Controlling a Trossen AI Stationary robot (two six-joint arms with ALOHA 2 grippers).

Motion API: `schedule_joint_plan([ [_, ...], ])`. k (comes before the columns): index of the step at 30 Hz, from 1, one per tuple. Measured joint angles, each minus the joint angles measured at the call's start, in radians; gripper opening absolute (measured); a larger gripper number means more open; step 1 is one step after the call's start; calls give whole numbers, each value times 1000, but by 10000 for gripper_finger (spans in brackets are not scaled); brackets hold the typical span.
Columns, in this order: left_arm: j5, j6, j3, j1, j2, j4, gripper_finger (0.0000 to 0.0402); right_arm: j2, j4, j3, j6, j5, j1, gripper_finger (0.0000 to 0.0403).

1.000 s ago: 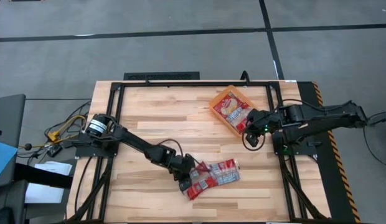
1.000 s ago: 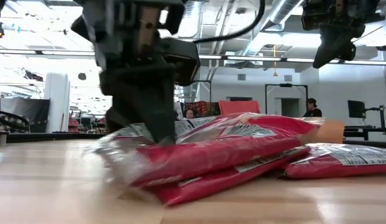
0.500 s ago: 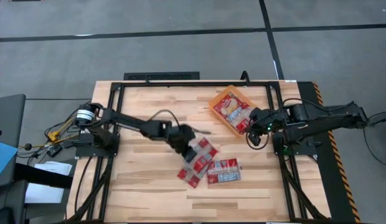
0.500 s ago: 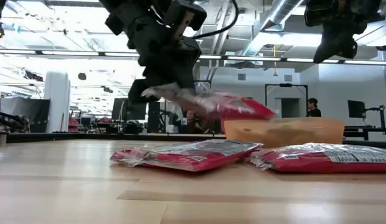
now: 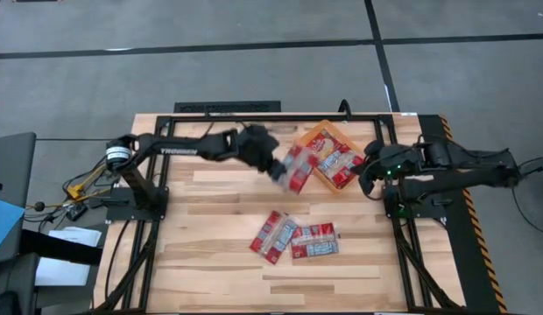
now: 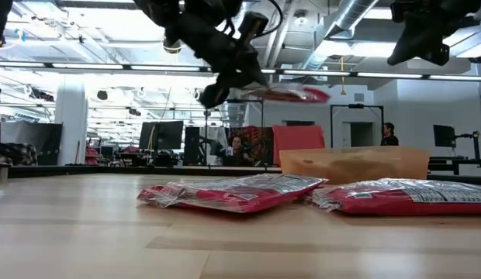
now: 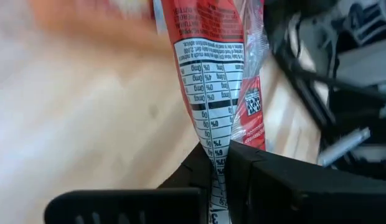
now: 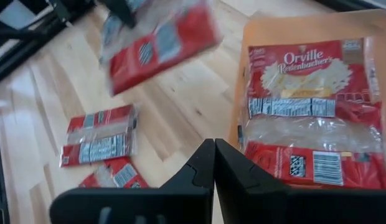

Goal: Sort popcorn bags into baskets
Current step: Put the popcorn bag into the orange transparent bin

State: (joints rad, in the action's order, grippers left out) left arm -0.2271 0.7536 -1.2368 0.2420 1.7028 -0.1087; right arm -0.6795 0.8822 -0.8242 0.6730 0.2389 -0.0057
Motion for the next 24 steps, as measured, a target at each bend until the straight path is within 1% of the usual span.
schedule_joint_plan([
  [3,19,-74,-74,64,18,-5,2,14,0,0,-1,1,-23,29],
  [5,22,-123,-113,108,25,-53,2,16,0,0,-1,2,-42,24],
  [7,30,-171,-162,148,51,-28,2,16,0,0,-1,7,-60,21],
  [9,9,-210,-203,187,70,-56,2,16,0,0,-1,21,-78,20],
  [11,-10,-245,-257,219,113,-31,2,16,-2,0,0,25,-94,21],
  [12,-28,-258,-285,234,134,-56,2,16,-6,0,0,25,-102,24],
  [14,-75,-291,-351,254,188,-80,2,13,-10,0,7,26,-118,29],
  [17,-93,-351,-449,271,260,-130,2,12,-11,0,7,38,-143,36],
  [19,-85,-391,-517,271,312,-128,2,11,-12,0,7,53,-162,37],
  [24,-87,-456,-682,266,453,-215,2,11,-19,0,8,61,-197,32],
])
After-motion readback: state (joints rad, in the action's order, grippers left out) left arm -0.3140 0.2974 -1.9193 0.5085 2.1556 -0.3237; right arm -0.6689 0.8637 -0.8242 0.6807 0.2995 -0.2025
